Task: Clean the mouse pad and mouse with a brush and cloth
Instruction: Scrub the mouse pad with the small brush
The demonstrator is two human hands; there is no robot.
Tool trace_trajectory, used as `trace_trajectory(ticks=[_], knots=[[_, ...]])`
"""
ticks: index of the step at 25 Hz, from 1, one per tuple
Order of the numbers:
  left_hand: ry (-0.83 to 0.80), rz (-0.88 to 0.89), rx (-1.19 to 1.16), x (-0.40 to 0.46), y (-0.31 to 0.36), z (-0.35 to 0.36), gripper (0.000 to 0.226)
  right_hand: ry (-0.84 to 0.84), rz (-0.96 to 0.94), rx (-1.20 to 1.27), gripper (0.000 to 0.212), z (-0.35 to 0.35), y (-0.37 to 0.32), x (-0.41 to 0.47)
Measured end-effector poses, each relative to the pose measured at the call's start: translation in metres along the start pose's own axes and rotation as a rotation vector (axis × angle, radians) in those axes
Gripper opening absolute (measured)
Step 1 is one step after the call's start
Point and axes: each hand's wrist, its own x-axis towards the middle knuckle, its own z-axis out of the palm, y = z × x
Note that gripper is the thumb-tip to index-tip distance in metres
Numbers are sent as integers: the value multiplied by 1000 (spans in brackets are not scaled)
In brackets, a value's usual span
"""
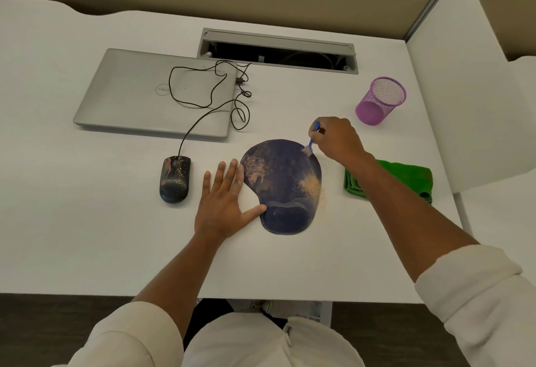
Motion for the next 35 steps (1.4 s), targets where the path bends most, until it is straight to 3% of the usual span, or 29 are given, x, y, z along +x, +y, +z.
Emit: trace_trajectory(ticks=[6,11,17,22,28,32,35], knots=[[-6,-2,4,0,1,-1,110,-237,51,-127,11,2,24,-19],[-6,-1,2,0,1,-1,110,54,27,22,16,-5,11,-19],[-10,0,1,1,2,-2,110,-169,91,-54,12,4,30,-42],[1,2,-3,0,1,-2,109,87,14,135,16,-1,25,-43],[-15,-4,4,0,1,-2,111,-119,26,-58,16,5,26,-67],[-3,3,-4,0,1,0,110,-7,-30,170,11,-1,7,-60],[5,6,-18,0,0,0,110,-86,-79,233,10,13,-12,-56]])
